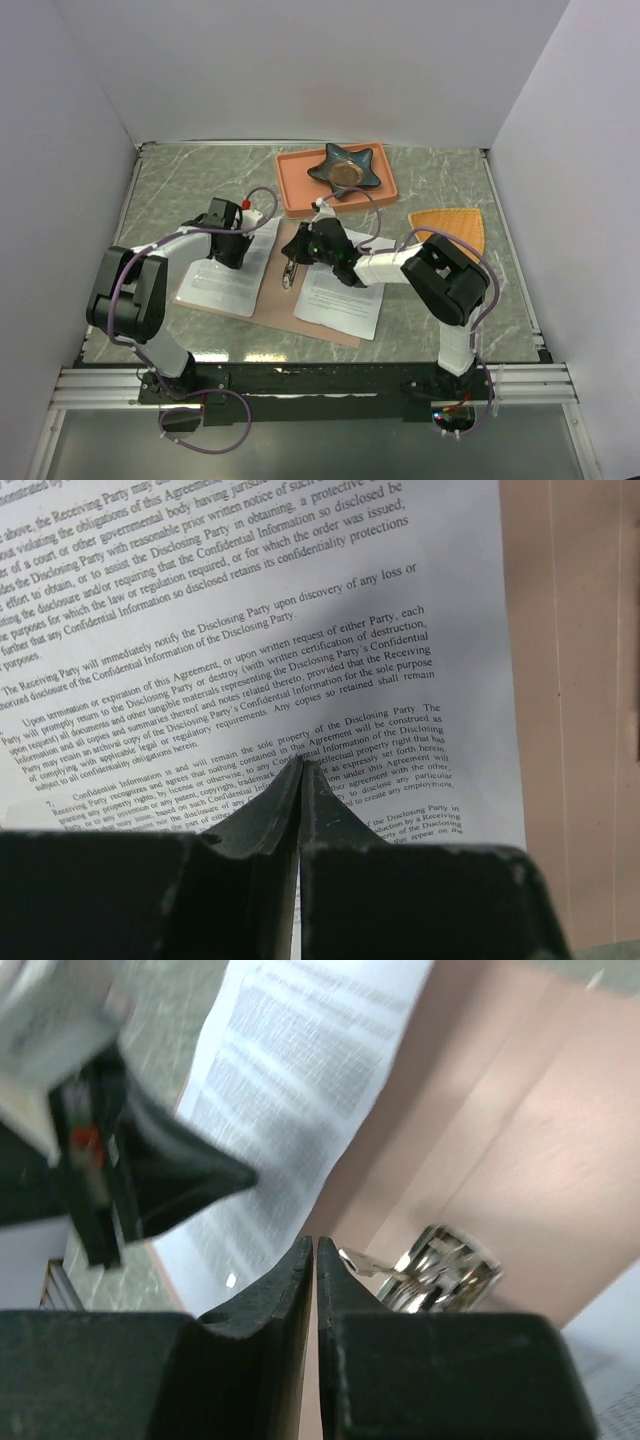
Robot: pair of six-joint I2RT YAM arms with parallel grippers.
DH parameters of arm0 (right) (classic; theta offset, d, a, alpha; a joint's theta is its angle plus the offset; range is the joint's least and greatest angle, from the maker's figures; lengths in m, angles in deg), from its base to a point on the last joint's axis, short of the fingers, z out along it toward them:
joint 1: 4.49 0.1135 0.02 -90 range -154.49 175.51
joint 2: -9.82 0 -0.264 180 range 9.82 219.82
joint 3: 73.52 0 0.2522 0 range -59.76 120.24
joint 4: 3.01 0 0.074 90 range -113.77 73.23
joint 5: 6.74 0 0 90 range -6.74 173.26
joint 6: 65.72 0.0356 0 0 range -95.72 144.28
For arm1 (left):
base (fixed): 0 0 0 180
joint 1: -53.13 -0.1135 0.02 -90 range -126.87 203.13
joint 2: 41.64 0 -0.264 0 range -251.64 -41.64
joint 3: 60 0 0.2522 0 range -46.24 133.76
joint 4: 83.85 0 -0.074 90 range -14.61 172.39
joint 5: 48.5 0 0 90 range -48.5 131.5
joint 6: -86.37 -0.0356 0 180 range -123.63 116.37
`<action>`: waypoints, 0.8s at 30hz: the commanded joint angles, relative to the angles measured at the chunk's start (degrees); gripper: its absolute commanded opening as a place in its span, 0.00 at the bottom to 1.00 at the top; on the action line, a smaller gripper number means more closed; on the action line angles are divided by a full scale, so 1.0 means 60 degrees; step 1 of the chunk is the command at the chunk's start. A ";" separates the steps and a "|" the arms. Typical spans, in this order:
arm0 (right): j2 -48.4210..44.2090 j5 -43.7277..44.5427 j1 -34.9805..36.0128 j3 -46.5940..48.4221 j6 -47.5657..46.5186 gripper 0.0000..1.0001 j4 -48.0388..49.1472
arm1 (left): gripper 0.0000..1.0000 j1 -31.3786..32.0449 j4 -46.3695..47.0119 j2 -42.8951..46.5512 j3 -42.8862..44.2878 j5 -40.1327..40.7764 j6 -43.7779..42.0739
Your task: Put the files into the folder
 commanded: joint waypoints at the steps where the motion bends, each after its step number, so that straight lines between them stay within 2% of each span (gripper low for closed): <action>1: 0.0163 0.0175 -0.0447 0.0708 -0.0030 0.17 -0.0466 | 0.08 0.0037 -0.0843 0.0333 -0.0153 -0.0245 -0.0280; 3: 0.0192 -0.0161 -0.0609 0.1174 0.0131 0.20 -0.1458 | 0.09 0.0037 -0.1107 0.0595 -0.0022 -0.0320 -0.0251; 6: -0.0216 -0.0499 -0.0697 0.1237 -0.0131 0.32 -0.1932 | 0.11 0.0037 -0.1254 0.1064 0.0066 -0.0349 -0.0222; 7: -0.0392 -0.0514 -0.0697 0.1164 -0.0147 0.42 -0.2165 | 0.12 0.0023 -0.1313 0.1181 0.0095 -0.0335 -0.0207; 9: -0.1080 -0.0485 -0.0697 0.0959 -0.0293 0.52 -0.2401 | 0.15 0.0022 -0.1517 0.1460 0.0286 -0.0291 -0.0163; 10: -0.1314 -0.0427 -0.0712 0.0973 -0.0366 0.64 -0.3011 | 0.17 0.0037 -0.1576 0.1562 0.0359 -0.0233 -0.0120; 13: -0.2383 0.0391 -0.0741 0.1046 -0.0703 0.79 -0.4273 | 0.29 0.0022 -0.1825 0.2161 0.0695 0.0060 -0.0075; 14: -0.2995 0.0800 -0.0756 0.1017 -0.0776 0.81 -0.5176 | 0.37 0.0022 -0.1884 0.2309 0.0914 0.0148 -0.0061; 16: -0.3540 0.1811 -0.0946 0.0944 -0.0762 0.84 -0.6323 | 0.44 0.0022 -0.2190 0.2645 0.1265 0.0135 -0.0002; 17: -0.3963 0.2120 -0.1062 0.0871 -0.0544 0.84 -0.7546 | 0.47 0.0037 -0.2308 0.2705 0.1398 0.0076 -0.0002; 20: -0.4611 0.2738 -0.1765 0.0317 0.0320 0.84 -0.9441 | 0.47 0.0037 -0.2674 0.2809 0.1794 -0.0392 0.0056; 24: -0.5431 0.2694 -0.2586 -0.1061 0.1243 0.82 -1.0339 | 0.45 0.0037 -0.2778 0.2662 0.1927 -0.0759 0.0130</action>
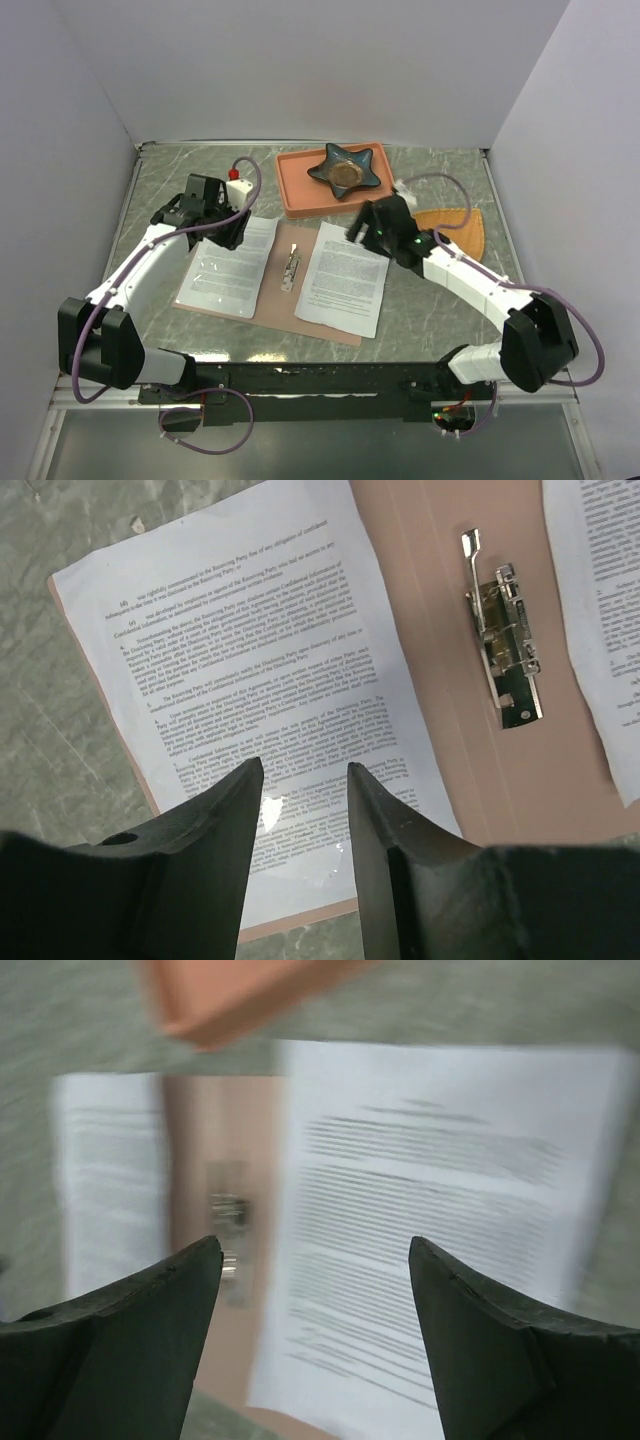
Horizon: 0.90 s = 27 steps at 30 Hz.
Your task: Put the files into the folder
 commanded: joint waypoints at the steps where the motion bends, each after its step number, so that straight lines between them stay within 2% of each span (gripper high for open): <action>1: -0.0652 0.0727 -0.0794 -0.1540 0.1295 0.81 -0.2699 | 0.45 0.0030 -0.0418 -0.0012 0.0193 -0.0501 0.0177; 5: -0.1006 0.0566 -0.1001 -0.2507 0.1502 0.81 -0.2772 | 0.45 0.0030 -0.0286 0.0003 -0.0012 -0.0486 0.0236; 9: -0.0977 0.0420 -0.1016 -0.2757 0.1517 0.81 -0.2817 | 0.45 0.0030 -0.0330 -0.0027 0.0002 -0.0486 0.0236; 14: -0.0918 0.0039 -0.1016 -0.3240 0.1546 0.80 -0.2086 | 0.45 0.0044 -0.0300 0.0003 0.0017 -0.0530 0.0295; 23: -0.0274 -0.1016 -0.1016 -0.4281 0.1912 0.71 -0.0183 | 0.45 0.0044 -0.0257 0.0061 -0.0232 -0.0515 0.0178; 26: -0.0113 -0.1236 -0.1016 -0.4398 0.1854 0.65 0.0215 | 0.45 0.0044 -0.0242 0.0032 -0.0262 -0.0457 0.0148; 27: -0.0025 -0.1265 -0.1016 -0.4398 0.1781 0.60 0.0317 | 0.45 0.0044 -0.0242 0.0003 -0.0247 -0.0442 0.0148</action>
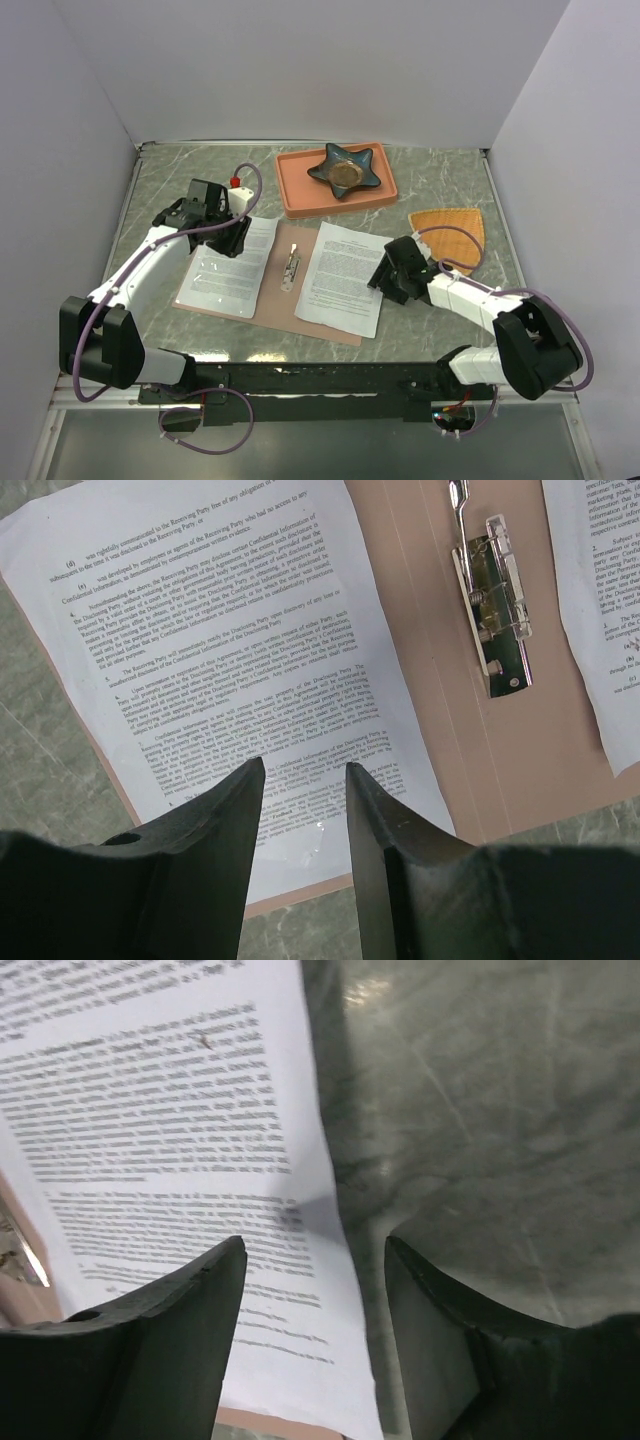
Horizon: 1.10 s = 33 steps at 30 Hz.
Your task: Put the files into the folder
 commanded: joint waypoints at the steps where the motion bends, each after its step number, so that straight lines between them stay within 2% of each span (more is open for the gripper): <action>1: 0.0638 -0.0562 -0.0003 -0.0523 0.0149 0.58 0.0697 | 0.45 0.0037 0.0137 -0.0008 -0.0010 -0.0125 0.0064; 7: 0.0537 -0.0504 -0.0003 -0.0683 0.0236 0.38 0.0683 | 0.46 0.0037 0.0211 -0.0023 -0.0025 -0.0111 0.0064; 10: 0.0186 -0.0387 -0.0003 -0.0771 0.0193 0.25 0.0595 | 0.46 0.0037 0.0269 -0.0038 -0.0083 -0.0081 0.0035; 11: 0.0069 -0.0343 -0.0003 -0.0786 0.0149 0.17 0.0566 | 0.45 0.0037 0.0283 -0.0038 -0.0113 -0.0067 0.0050; 15: -0.0735 -0.0269 0.0012 -0.0815 -0.0274 0.01 0.0565 | 0.45 0.0037 0.0372 0.0035 -0.0273 -0.0052 0.0064; 25: -0.1559 -0.1089 0.0319 -0.0494 -0.2048 0.00 0.1122 | 0.45 0.0037 0.0474 0.0153 -0.0420 0.0051 0.0035; 33: -0.0388 -0.1529 0.0802 0.0267 -0.2606 0.00 0.1342 | 0.45 0.0037 0.0445 0.0168 -0.0406 0.0109 0.0021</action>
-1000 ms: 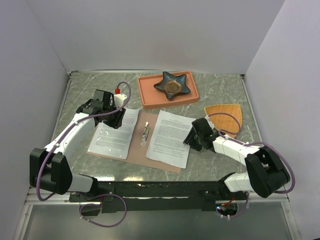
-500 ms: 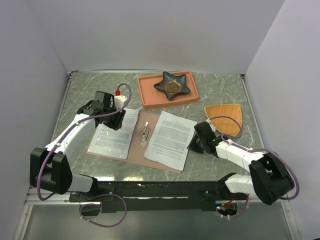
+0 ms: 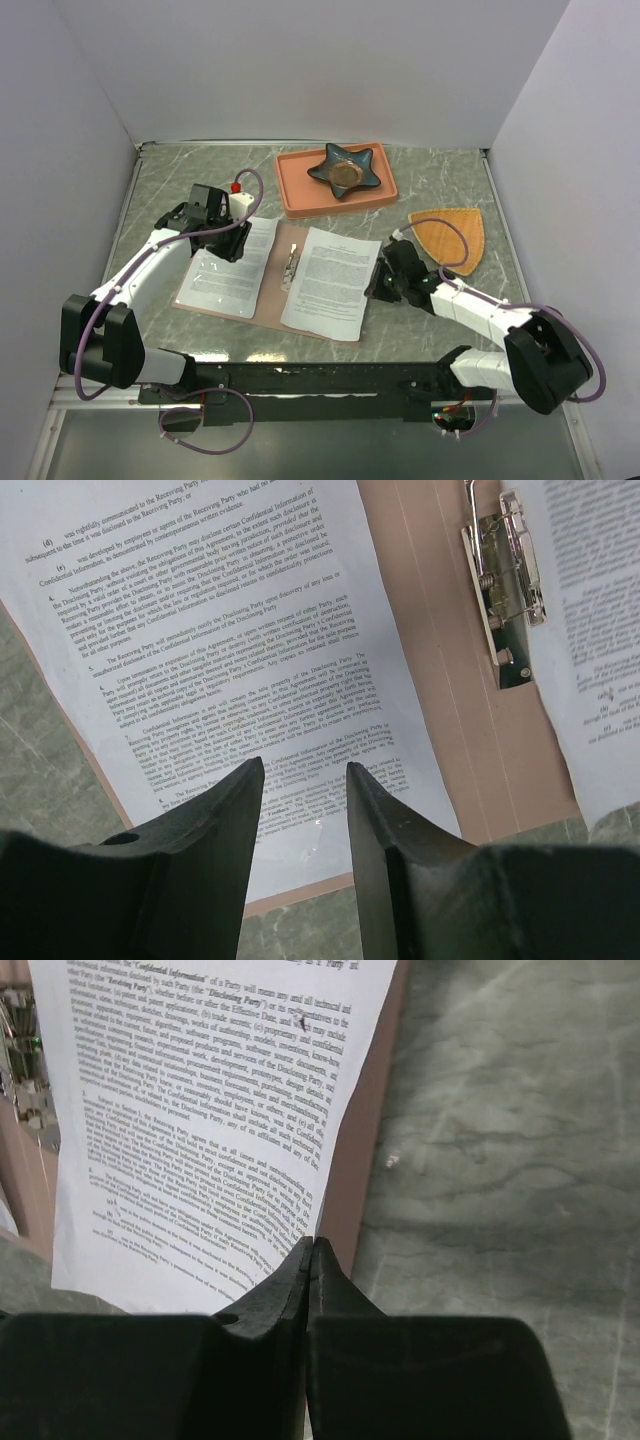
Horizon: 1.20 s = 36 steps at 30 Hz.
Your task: Put the files into the folder
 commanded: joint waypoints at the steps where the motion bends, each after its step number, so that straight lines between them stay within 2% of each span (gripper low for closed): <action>1: 0.0662 -0.0181 0.0293 0.0837 -0.0463 0.00 0.0315 | 0.45 0.0037 0.0208 0.0182 0.0024 0.0073 0.0042; 12: 0.1029 0.0317 0.0571 0.1174 -0.0112 0.00 0.0241 | 0.45 0.0037 0.0252 0.0182 -0.0005 0.0029 0.0028; 20: 0.0752 0.1487 0.0659 0.0999 0.0576 0.00 -0.0183 | 0.45 0.0037 0.0266 0.0270 -0.0064 0.0073 -0.0060; 25: 0.0137 0.1518 0.0659 0.0442 0.0620 0.00 0.0197 | 0.45 0.0037 0.0310 0.0328 -0.0093 0.0044 -0.0075; 36: 0.0619 0.1401 0.0791 0.0632 0.0826 0.00 0.0387 | 0.45 0.0037 0.0223 0.0343 -0.0020 0.0029 -0.0075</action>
